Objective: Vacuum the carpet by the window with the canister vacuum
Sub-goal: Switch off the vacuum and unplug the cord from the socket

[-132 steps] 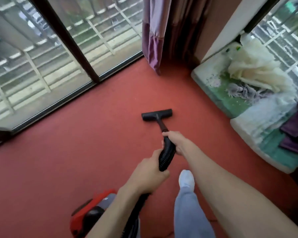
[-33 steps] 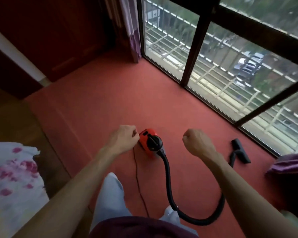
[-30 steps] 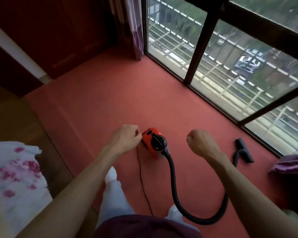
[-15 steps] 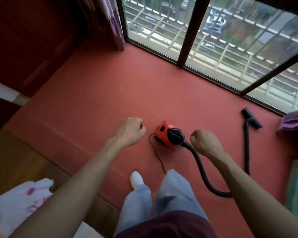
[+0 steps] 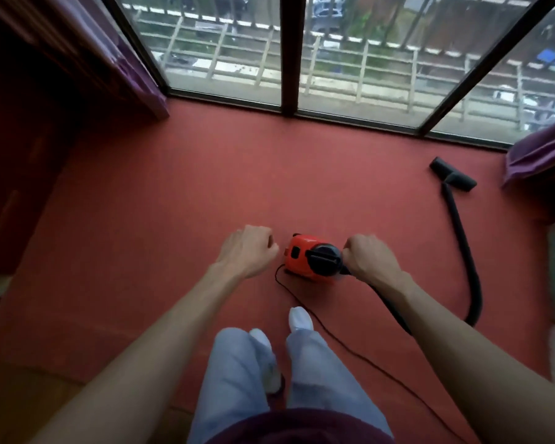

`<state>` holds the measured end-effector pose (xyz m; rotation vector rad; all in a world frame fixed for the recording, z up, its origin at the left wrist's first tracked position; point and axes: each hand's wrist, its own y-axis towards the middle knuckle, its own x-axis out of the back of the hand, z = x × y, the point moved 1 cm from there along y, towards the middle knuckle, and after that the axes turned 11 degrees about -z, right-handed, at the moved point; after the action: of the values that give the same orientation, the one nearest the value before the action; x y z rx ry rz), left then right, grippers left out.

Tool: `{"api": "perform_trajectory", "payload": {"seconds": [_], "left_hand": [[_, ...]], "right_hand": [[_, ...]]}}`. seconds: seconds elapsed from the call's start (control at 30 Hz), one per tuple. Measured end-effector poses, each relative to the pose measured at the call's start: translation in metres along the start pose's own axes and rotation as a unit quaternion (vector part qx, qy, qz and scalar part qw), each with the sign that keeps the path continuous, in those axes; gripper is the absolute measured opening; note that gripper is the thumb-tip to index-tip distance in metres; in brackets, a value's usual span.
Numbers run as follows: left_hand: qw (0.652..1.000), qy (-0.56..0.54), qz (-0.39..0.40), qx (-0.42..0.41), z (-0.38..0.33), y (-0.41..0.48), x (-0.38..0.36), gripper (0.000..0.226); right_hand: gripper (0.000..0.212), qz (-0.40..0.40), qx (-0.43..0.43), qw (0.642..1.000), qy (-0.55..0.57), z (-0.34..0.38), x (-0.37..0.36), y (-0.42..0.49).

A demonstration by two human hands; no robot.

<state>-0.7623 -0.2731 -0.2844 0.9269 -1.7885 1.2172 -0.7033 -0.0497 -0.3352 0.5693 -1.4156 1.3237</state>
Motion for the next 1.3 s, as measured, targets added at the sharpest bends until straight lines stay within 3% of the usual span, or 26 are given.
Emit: {"api": "perform_trajectory", "payload": {"seconds": [0.23,0.5,0.8,0.93,1.17,1.3], "left_hand": [[0.994,-0.004,0.091,-0.066,0.012,0.081,-0.074,0.023],[0.980,0.018,0.128,-0.152,0.048,0.190,-0.237,0.013],[0.977,-0.080,0.184,-0.070,0.079,0.258,-0.435,0.048],[0.976,-0.100,0.187,-0.049,0.090,0.275,-0.503,0.064],[0.981,-0.111,0.149,-0.054,0.086,0.272,-0.555,0.070],[0.986,-0.142,0.091,-0.010,0.078,0.267,-0.559,0.073]], "right_hand": [[0.026,0.019,-0.077,0.997,-0.009,-0.015,-0.072,0.032],[0.027,0.001,-0.118,0.993,-0.002,-0.024,-0.213,0.102],[0.041,-0.032,0.002,0.999,-0.033,-0.061,-0.394,0.191],[0.046,-0.043,0.013,0.997,-0.062,-0.084,-0.456,0.218],[0.041,-0.097,0.017,0.991,-0.090,-0.096,-0.493,0.222],[0.040,-0.121,0.012,0.988,-0.095,-0.094,-0.496,0.222]]}}
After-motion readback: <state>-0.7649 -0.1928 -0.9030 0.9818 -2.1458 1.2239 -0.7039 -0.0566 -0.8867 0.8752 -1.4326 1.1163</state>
